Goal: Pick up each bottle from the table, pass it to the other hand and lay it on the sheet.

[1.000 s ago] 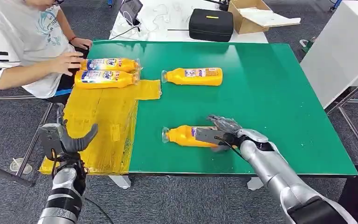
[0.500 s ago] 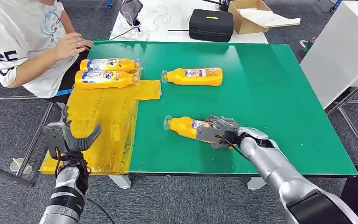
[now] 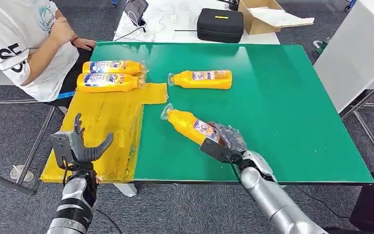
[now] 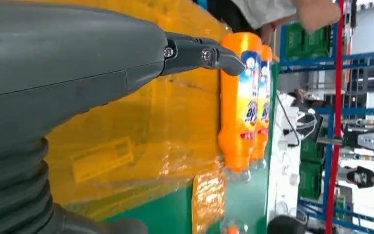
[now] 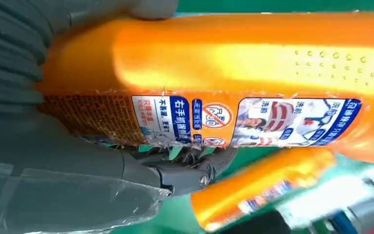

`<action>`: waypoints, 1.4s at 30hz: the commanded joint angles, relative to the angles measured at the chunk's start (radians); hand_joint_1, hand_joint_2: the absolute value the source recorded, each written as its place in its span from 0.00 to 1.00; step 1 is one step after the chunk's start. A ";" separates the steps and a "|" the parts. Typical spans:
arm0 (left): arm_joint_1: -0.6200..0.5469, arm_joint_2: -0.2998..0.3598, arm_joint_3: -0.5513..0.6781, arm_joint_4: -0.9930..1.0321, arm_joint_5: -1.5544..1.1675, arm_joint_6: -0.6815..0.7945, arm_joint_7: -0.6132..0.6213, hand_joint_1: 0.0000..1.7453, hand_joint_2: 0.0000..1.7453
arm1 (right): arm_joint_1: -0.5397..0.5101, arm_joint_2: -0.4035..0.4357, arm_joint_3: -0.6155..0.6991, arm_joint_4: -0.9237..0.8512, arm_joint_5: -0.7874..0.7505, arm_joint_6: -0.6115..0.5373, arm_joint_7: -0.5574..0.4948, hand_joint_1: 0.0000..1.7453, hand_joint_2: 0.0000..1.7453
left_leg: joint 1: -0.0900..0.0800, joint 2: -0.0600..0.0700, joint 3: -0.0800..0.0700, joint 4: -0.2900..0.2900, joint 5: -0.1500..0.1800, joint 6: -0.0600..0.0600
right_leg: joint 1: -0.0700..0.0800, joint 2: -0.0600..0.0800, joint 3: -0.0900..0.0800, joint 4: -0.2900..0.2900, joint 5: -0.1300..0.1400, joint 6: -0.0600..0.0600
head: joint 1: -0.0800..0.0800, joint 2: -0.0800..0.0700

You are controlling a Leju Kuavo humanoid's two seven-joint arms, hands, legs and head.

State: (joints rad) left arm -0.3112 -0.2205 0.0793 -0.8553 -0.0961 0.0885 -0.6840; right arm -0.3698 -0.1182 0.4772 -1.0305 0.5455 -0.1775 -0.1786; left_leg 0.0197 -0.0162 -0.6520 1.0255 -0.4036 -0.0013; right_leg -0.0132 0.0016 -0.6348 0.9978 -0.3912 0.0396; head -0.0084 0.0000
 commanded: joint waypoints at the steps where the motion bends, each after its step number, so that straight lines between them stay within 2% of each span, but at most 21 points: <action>1: 0.044 -0.028 -0.038 -0.102 0.098 -0.138 0.077 0.00 1.00 | 0.148 0.160 -0.256 -0.298 0.003 -0.264 -0.149 1.00 1.00 | -0.001 0.001 0.001 0.001 -0.002 0.001 | 0.000 0.000 0.001 0.001 -0.002 -0.001 | 0.000 0.000; 2: 0.056 -0.032 -0.058 -0.123 0.141 -0.190 0.114 0.00 1.00 | 0.165 0.167 -0.271 -0.321 0.039 -0.306 -0.153 1.00 1.00 | -0.001 0.002 0.001 0.001 -0.002 0.001 | 0.000 0.001 0.001 0.001 -0.002 -0.001 | -0.001 0.000; 3: 0.066 -0.032 -0.088 -0.137 0.191 -0.270 0.154 0.00 1.00 | 0.181 0.189 -0.294 -0.344 0.041 -0.375 -0.209 1.00 1.00 | 0.000 0.001 -0.001 0.000 -0.001 0.001 | 0.000 0.000 -0.001 0.000 -0.001 -0.001 | 0.000 0.000; 5: 0.080 -0.026 -0.138 -0.153 0.273 -0.376 0.209 0.00 1.00 | 0.196 0.193 -0.302 -0.342 0.059 -0.411 -0.255 1.00 1.00 | -0.001 0.001 0.001 0.000 -0.002 0.001 | 0.000 -0.001 0.001 0.000 -0.002 -0.001 | 0.000 0.000; 7: 0.085 -0.008 -0.205 -0.149 0.380 -0.511 0.262 0.00 1.00 | 0.204 0.198 -0.295 -0.294 0.071 -0.430 -0.334 1.00 1.00 | -0.001 0.000 0.005 0.000 -0.004 0.002 | 0.000 -0.003 0.006 0.000 -0.004 -0.002 | 0.000 0.000; 8: 0.085 -0.003 -0.221 -0.145 0.407 -0.541 0.274 0.00 1.00 | 0.204 0.201 -0.290 -0.277 0.067 -0.422 -0.349 1.00 1.00 | -0.001 0.000 -0.001 0.000 -0.001 0.001 | -0.001 -0.001 0.000 0.000 -0.001 -0.001 | -0.001 0.000; 11: 0.085 0.031 -0.319 -0.128 0.491 -0.616 0.284 0.00 1.00 | 0.195 0.241 -0.257 -0.157 0.084 -0.434 -0.427 1.00 1.00 | -0.001 0.002 0.001 -0.001 -0.002 0.001 | 0.000 0.000 0.001 -0.001 -0.001 -0.001 | 0.000 0.000; 12: 0.085 0.037 -0.339 -0.127 0.502 -0.625 0.280 0.00 1.00 | 0.192 0.256 -0.242 -0.124 0.081 -0.433 -0.443 1.00 1.00 | -0.001 0.004 0.007 -0.002 -0.004 0.001 | 0.000 0.001 0.006 -0.002 -0.003 -0.003 | 0.000 0.000; 13: 0.084 0.039 -0.351 -0.126 0.508 -0.629 0.278 0.00 1.00 | 0.189 0.262 -0.230 -0.102 0.081 -0.429 -0.447 1.00 1.00 | -0.001 0.003 0.001 -0.002 -0.002 0.001 | 0.000 0.002 0.001 -0.001 -0.001 -0.002 | 0.000 0.000; 16: 0.080 0.051 -0.403 -0.128 0.525 -0.650 0.266 0.00 1.00 | 0.170 0.293 -0.177 -0.001 0.059 -0.402 -0.467 1.00 1.00 | 0.000 0.005 0.004 -0.002 -0.003 0.001 | 0.001 0.003 0.003 -0.002 -0.001 -0.002 | -0.001 0.000; 22: 0.080 0.051 -0.403 -0.128 0.525 -0.650 0.266 0.00 1.00 | 0.170 0.293 -0.177 -0.001 0.059 -0.402 -0.467 1.00 1.00 | 0.001 0.003 -0.001 -0.001 -0.001 0.000 | 0.001 0.001 -0.001 -0.001 0.000 -0.001 | 0.000 0.000; 26: 0.078 0.054 -0.410 -0.127 0.531 -0.653 0.266 0.00 1.00 | 0.171 0.303 -0.184 0.002 0.032 -0.385 -0.474 1.00 1.00 | 0.000 0.004 0.002 -0.001 -0.002 0.001 | 0.001 0.002 0.002 -0.001 -0.001 -0.001 | 0.000 0.000; 29: 0.066 0.053 -0.442 -0.116 0.523 -0.652 0.265 0.00 1.00 | 0.151 0.339 -0.118 0.106 0.059 -0.355 -0.481 1.00 1.00 | 0.001 0.004 0.001 -0.001 -0.002 0.001 | 0.001 0.002 0.000 -0.001 -0.001 -0.001 | 0.000 0.000; 30: 0.058 0.054 -0.456 -0.105 0.522 -0.652 0.264 0.00 1.00 | 0.135 0.348 -0.082 0.158 0.097 -0.396 -0.486 1.00 1.00 | 0.001 0.003 -0.001 -0.001 -0.001 0.000 | 0.001 0.002 -0.001 -0.001 0.000 -0.001 | 0.000 0.000; 31: 0.049 0.050 -0.461 -0.091 0.527 -0.649 0.260 0.00 1.00 | 0.121 0.370 -0.061 0.208 0.080 -0.389 -0.489 1.00 1.00 | 0.001 0.005 0.002 -0.001 -0.002 0.001 | 0.001 0.004 0.002 -0.001 -0.001 -0.002 | 0.000 0.000; 33: 0.040 0.048 -0.466 -0.078 0.524 -0.638 0.258 0.00 1.00 | 0.103 0.388 -0.032 0.256 0.082 -0.392 -0.491 1.00 1.00 | 0.001 0.005 0.000 -0.001 -0.002 0.000 | 0.001 0.003 -0.001 -0.001 0.000 -0.001 | 0.000 0.000; 37: 0.027 0.043 -0.470 -0.055 0.517 -0.621 0.256 0.00 1.00 | 0.082 0.413 0.026 0.314 0.094 -0.390 -0.478 1.00 1.00 | 0.001 0.006 0.004 -0.002 -0.003 0.001 | 0.001 0.003 0.002 -0.001 -0.001 -0.003 | -0.001 0.000; 42: 0.013 0.030 -0.446 -0.046 0.511 -0.584 0.244 0.00 1.00 | 0.081 0.429 0.084 0.364 0.085 -0.348 -0.448 1.00 1.00 | 0.001 0.004 0.000 -0.001 -0.002 0.000 | 0.002 0.002 -0.001 -0.001 -0.001 -0.002 | 0.000 0.000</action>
State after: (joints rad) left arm -0.2339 -0.2049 -0.3395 -0.9815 0.4234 -0.5275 -0.4318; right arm -0.2214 0.2797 0.4307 -0.8804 0.6294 -0.5585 -0.6615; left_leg 0.0214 -0.0149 -0.6562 1.0252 -0.4037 -0.0018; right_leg -0.0113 0.0022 -0.6397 0.9979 -0.3914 0.0390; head -0.0088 0.0000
